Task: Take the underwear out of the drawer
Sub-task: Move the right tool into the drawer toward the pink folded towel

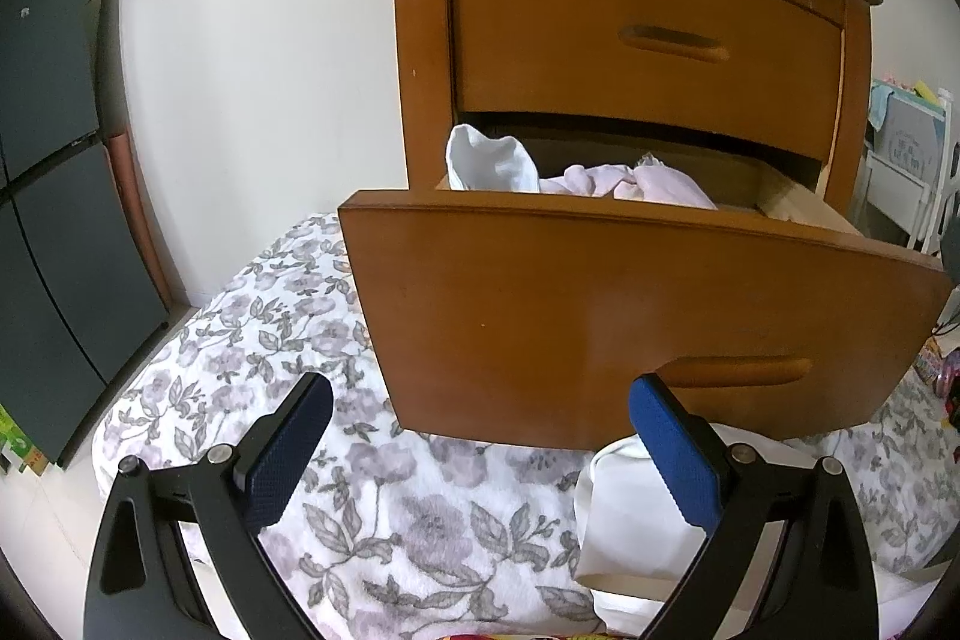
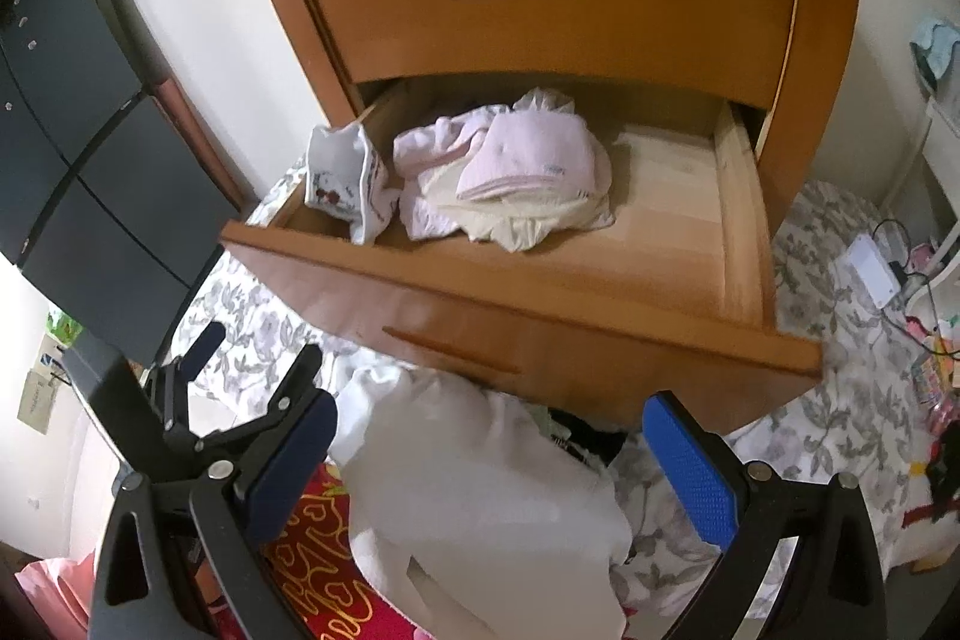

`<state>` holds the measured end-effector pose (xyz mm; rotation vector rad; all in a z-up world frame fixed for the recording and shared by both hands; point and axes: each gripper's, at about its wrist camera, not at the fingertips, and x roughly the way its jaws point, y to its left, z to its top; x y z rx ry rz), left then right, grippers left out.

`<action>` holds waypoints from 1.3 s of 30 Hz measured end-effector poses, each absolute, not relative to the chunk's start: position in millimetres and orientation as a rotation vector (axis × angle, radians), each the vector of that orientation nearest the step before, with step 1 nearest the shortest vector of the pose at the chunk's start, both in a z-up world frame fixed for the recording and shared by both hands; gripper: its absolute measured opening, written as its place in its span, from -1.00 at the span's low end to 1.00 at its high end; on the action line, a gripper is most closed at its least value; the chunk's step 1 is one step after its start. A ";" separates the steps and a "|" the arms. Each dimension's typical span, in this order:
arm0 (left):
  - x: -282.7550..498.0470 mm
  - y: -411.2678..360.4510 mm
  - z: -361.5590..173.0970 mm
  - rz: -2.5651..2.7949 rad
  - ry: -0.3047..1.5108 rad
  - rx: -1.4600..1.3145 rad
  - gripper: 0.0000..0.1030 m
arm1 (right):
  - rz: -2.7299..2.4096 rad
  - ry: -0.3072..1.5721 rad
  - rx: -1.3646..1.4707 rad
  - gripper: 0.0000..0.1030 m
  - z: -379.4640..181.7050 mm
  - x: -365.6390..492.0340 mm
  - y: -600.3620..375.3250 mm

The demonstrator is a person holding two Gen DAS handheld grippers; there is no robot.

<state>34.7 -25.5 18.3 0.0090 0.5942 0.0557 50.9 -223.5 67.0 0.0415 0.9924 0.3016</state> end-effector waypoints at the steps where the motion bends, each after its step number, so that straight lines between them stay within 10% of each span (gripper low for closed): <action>1: 34.4 -25.6 18.7 0.055 0.592 0.008 0.93 | 0.301 0.983 0.041 1.00 70.7 52.3 -223.6; 17: 42.6 -18.9 13.2 0.092 0.637 -0.021 0.93 | 0.313 0.888 -0.058 1.00 133.0 121.8 -187.7; 39: 55.3 -11.9 0.1 0.058 0.718 -0.062 0.93 | 0.138 1.175 -0.051 0.93 28.2 227.5 -148.8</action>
